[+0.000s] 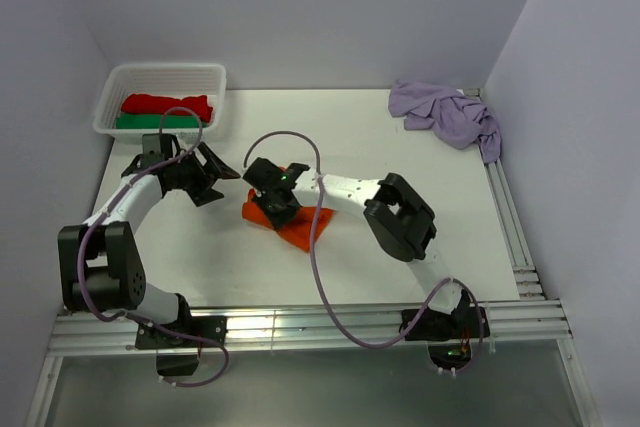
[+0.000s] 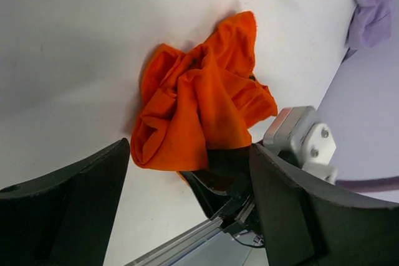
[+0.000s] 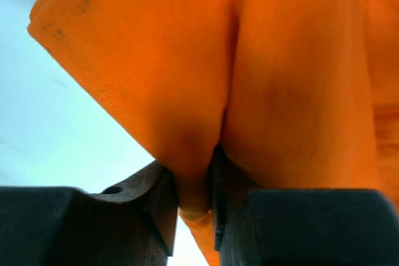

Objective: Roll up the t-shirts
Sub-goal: Fold the tshirt, then roll the tshirt

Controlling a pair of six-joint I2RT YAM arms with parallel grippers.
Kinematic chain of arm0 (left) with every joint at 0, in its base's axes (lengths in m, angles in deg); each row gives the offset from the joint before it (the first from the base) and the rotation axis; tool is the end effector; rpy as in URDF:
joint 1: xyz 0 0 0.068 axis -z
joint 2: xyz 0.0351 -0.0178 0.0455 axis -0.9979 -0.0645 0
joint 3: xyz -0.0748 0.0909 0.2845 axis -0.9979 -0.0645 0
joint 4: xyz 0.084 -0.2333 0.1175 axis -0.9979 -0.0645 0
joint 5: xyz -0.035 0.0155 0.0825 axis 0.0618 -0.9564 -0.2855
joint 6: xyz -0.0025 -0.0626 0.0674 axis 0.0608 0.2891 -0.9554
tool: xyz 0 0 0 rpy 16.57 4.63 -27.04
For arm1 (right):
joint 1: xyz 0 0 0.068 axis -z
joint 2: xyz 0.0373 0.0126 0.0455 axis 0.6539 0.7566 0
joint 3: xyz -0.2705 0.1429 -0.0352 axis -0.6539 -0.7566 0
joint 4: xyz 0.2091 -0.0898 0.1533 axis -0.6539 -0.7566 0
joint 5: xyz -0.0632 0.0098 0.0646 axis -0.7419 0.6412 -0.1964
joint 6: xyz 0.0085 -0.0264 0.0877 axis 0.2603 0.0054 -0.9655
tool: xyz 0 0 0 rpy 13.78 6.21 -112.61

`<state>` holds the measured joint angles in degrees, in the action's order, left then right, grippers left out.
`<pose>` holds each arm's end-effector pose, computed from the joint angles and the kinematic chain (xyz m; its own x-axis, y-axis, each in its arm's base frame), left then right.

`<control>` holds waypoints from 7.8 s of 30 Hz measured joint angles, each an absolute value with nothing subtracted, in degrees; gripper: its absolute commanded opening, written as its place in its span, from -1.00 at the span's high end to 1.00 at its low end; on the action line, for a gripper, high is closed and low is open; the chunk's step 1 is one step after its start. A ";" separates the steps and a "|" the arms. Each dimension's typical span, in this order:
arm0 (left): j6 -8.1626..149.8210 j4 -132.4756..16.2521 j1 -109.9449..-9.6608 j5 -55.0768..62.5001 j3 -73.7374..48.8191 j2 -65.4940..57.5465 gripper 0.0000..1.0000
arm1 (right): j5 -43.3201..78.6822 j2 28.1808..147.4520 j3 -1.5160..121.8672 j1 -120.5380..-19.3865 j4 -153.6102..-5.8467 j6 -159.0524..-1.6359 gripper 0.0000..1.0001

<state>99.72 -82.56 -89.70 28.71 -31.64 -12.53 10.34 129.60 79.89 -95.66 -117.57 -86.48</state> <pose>0.3289 -0.0259 0.2155 -0.7892 -0.5905 -0.1689 -0.3085 0.6189 -0.7224 0.2899 0.4122 0.1563 -0.6962 -0.5987 -0.3960 -0.6798 0.7271 0.0961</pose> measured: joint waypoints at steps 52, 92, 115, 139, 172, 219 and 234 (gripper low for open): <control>105.99 -61.73 -73.72 33.06 -35.75 -26.02 -0.40 | 48.24 119.09 46.82 -66.70 -87.10 -110.81 1.00; 112.77 -44.40 -72.00 39.96 -43.31 -27.81 -0.48 | 68.47 124.29 39.06 -75.97 -70.60 -112.86 1.00; 111.35 -70.06 -77.09 30.76 -45.14 1.33 -0.67 | 25.59 96.32 47.54 -88.69 -95.08 -88.40 -0.68; 117.14 -71.57 -80.78 22.76 -54.87 0.89 -0.68 | 4.35 112.99 55.57 -102.15 -98.16 -71.84 -0.70; 113.31 -76.55 -82.77 21.51 -49.41 -4.01 -0.69 | 10.71 120.38 60.33 -101.15 -93.18 -84.23 1.00; 105.18 -79.96 -81.40 19.44 -40.07 -11.29 -0.57 | 53.44 120.84 44.94 -81.98 -68.11 -102.61 1.00; 106.80 -57.39 -79.84 27.92 -54.87 -4.05 -0.69 | 73.68 130.81 41.03 -72.60 -44.30 -120.80 1.00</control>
